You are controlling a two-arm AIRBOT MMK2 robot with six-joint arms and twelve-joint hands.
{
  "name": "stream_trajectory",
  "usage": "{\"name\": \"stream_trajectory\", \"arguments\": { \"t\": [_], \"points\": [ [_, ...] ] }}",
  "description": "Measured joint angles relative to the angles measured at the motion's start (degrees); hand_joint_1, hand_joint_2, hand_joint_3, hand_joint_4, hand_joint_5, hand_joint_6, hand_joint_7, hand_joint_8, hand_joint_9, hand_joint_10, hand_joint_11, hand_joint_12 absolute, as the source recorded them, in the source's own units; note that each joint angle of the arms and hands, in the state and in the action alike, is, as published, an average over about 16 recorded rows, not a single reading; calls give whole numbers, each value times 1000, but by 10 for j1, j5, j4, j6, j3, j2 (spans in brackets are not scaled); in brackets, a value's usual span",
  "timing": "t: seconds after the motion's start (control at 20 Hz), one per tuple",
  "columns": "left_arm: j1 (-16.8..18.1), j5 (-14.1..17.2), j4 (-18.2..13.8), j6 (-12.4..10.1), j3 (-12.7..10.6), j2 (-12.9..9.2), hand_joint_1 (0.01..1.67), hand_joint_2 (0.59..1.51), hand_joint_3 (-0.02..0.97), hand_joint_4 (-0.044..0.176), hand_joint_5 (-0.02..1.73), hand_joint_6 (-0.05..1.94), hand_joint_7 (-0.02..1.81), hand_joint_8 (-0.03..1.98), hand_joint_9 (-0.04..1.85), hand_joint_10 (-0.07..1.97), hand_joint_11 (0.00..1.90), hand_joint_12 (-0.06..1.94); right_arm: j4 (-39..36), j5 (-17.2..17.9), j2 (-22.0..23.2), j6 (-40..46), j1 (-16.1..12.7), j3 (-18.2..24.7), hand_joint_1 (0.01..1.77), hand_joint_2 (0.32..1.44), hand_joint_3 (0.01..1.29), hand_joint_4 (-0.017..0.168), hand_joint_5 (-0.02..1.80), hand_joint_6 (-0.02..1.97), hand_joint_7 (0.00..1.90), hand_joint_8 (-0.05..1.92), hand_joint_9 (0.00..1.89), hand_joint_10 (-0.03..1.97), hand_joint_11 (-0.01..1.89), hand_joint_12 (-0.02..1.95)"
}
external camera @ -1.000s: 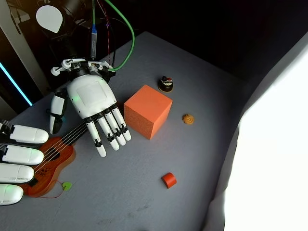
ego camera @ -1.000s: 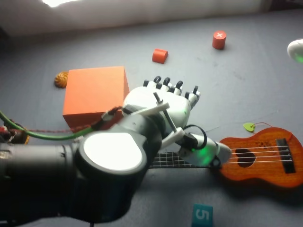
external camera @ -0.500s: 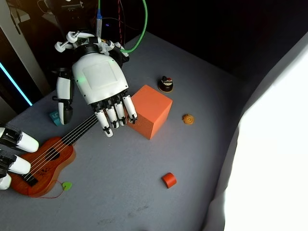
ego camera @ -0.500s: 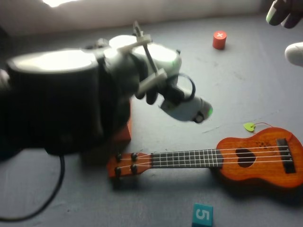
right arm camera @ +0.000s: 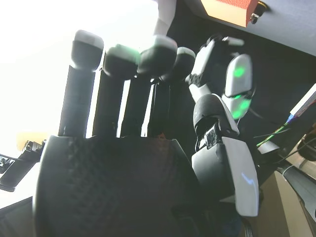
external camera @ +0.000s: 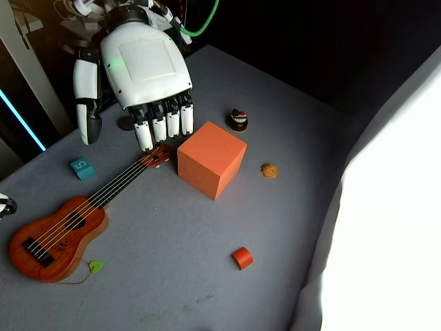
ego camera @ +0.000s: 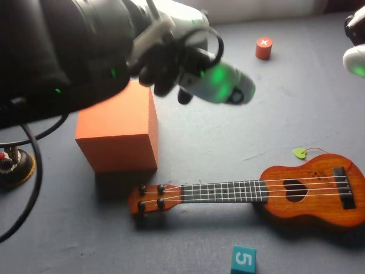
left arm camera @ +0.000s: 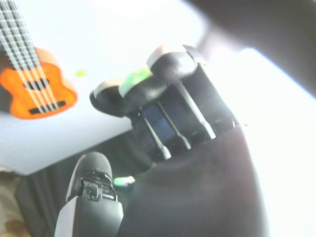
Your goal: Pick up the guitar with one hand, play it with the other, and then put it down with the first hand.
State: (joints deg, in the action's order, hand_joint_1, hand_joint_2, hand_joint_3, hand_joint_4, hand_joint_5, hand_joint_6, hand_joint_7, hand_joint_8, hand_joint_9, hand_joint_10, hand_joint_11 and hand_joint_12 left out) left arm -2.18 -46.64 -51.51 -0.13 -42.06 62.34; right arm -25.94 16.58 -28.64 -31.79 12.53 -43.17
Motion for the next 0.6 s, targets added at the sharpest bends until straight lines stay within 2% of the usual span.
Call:
{"name": "stream_trajectory", "arguments": {
  "t": [0.1,0.3,0.6],
  "points": [
    [17,-3,18,16,2,-9,20,1226,7,3,923,1520,1081,1735,1051,1897,918,1920,0,0,0,0,0,0,50,1345,17,3,850,1581,1087,1552,1020,1879,888,1935],
    [40,-6,39,46,0,-24,14,1233,6,2,938,1608,1090,1767,1065,1906,950,1926,0,0,0,0,0,1,30,1364,17,3,881,1613,1132,1571,1093,1898,967,1935],
    [55,-8,57,71,-3,-35,14,1240,7,2,953,1697,1093,1810,1073,1905,975,1926,0,-1,1,0,0,1,29,1373,17,3,894,1642,1157,1584,1144,1900,1014,1935]
  ]
}}
